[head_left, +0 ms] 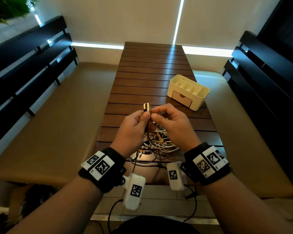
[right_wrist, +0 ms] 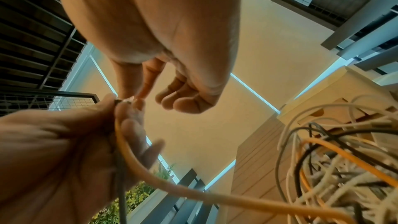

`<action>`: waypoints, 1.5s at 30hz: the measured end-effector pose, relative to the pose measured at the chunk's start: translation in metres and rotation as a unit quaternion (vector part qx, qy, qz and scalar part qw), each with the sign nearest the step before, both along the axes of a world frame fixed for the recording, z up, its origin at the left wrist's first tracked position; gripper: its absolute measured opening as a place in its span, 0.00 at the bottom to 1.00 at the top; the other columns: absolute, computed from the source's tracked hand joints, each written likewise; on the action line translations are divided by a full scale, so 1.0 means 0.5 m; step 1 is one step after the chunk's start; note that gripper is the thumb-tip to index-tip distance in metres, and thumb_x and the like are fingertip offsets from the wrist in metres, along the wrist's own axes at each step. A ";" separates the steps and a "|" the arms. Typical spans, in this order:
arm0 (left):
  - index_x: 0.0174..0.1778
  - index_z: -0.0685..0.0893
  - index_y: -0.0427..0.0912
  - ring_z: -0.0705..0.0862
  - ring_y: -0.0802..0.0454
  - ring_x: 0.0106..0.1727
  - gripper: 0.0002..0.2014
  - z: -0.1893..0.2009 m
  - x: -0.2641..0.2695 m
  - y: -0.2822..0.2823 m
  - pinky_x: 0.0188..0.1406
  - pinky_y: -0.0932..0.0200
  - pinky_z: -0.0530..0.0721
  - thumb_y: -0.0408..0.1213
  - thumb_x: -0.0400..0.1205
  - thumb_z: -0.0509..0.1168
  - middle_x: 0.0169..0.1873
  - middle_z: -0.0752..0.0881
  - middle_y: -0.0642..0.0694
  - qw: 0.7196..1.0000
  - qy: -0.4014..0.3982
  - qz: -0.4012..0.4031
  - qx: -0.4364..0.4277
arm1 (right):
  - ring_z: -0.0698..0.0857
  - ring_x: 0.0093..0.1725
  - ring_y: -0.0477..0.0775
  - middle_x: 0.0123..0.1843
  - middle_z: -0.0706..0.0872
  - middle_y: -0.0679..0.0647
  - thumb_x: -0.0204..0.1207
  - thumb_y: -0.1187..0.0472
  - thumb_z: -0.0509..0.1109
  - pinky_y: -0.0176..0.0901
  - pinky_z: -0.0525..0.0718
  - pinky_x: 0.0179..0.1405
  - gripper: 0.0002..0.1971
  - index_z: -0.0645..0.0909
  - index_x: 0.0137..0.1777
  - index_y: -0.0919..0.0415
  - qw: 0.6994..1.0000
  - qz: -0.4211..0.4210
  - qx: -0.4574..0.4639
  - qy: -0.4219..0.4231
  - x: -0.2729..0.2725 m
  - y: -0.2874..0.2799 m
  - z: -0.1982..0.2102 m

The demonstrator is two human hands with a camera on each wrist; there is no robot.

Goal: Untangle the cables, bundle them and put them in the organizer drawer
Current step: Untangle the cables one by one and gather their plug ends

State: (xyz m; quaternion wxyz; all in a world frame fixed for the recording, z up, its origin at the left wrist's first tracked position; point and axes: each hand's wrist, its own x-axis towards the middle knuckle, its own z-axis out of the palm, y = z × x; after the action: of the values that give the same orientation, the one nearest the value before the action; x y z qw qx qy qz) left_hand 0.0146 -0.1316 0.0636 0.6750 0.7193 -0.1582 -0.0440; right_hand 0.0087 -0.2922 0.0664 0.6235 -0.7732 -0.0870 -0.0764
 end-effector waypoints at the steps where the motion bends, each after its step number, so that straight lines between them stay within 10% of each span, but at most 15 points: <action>1: 0.48 0.84 0.44 0.83 0.48 0.38 0.14 0.005 0.000 0.001 0.46 0.42 0.84 0.41 0.92 0.53 0.34 0.84 0.49 1.000 0.000 0.006 -0.008 | 0.88 0.51 0.49 0.51 0.87 0.50 0.81 0.63 0.72 0.43 0.87 0.51 0.07 0.84 0.57 0.53 0.999 0.023 0.026 0.023 -0.006 0.002 -0.004; 9: 0.46 0.78 0.42 0.70 0.56 0.27 0.19 0.091 0.013 0.033 0.30 0.58 0.74 0.42 0.93 0.45 0.25 0.72 0.56 0.993 0.001 0.046 -0.111 | 0.83 0.41 0.27 0.48 0.84 0.44 0.85 0.55 0.67 0.25 0.80 0.41 0.06 0.81 0.56 0.55 0.959 0.142 -0.183 0.161 -0.030 -0.009 -0.099; 15: 0.45 0.77 0.48 0.71 0.57 0.30 0.10 0.080 0.044 0.066 0.34 0.54 0.75 0.49 0.88 0.61 0.29 0.74 0.58 0.998 -0.034 0.060 0.000 | 0.81 0.45 0.51 0.45 0.84 0.49 0.87 0.53 0.62 0.53 0.80 0.51 0.10 0.82 0.48 0.52 0.975 0.059 -0.129 0.169 -0.009 -0.056 -0.108; 21: 0.48 0.84 0.47 0.78 0.67 0.31 0.03 0.000 0.030 0.028 0.34 0.65 0.76 0.41 0.83 0.70 0.31 0.81 0.58 0.989 -0.008 0.008 0.145 | 0.78 0.41 0.55 0.34 0.83 0.44 0.74 0.53 0.61 0.57 0.75 0.48 0.12 0.84 0.33 0.45 0.989 0.076 -0.067 0.107 0.026 -0.059 -0.007; 28: 0.45 0.90 0.40 0.71 0.56 0.27 0.10 0.009 0.044 0.016 0.29 0.57 0.70 0.42 0.85 0.69 0.27 0.79 0.48 0.973 -0.026 -0.100 0.205 | 0.76 0.38 0.52 0.35 0.80 0.50 0.76 0.48 0.64 0.53 0.73 0.44 0.11 0.86 0.37 0.42 0.991 0.073 -0.074 0.088 0.049 -0.053 -0.005; 38: 0.35 0.86 0.46 0.66 0.50 0.21 0.14 0.049 0.099 0.049 0.24 0.56 0.67 0.47 0.85 0.64 0.20 0.71 0.51 0.999 -0.018 -0.015 0.043 | 0.82 0.41 0.50 0.34 0.81 0.42 0.82 0.40 0.57 0.56 0.80 0.56 0.21 0.85 0.41 0.51 0.985 0.052 -0.085 0.141 0.060 -0.083 -0.121; 45: 0.39 0.88 0.40 0.70 0.55 0.25 0.13 -0.019 0.102 0.076 0.24 0.63 0.68 0.41 0.87 0.66 0.24 0.75 0.49 0.938 0.083 0.023 0.336 | 0.78 0.34 0.43 0.33 0.81 0.44 0.84 0.52 0.68 0.41 0.78 0.39 0.10 0.84 0.41 0.53 0.988 -0.018 -0.129 0.081 0.086 -0.121 -0.051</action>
State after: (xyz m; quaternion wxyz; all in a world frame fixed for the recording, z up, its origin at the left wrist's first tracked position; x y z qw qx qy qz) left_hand 0.0656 -0.0937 0.0542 0.4053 0.9015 -0.0611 -0.1390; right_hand 0.0515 -0.3527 0.0409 0.5216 -0.8525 -0.0316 -0.0132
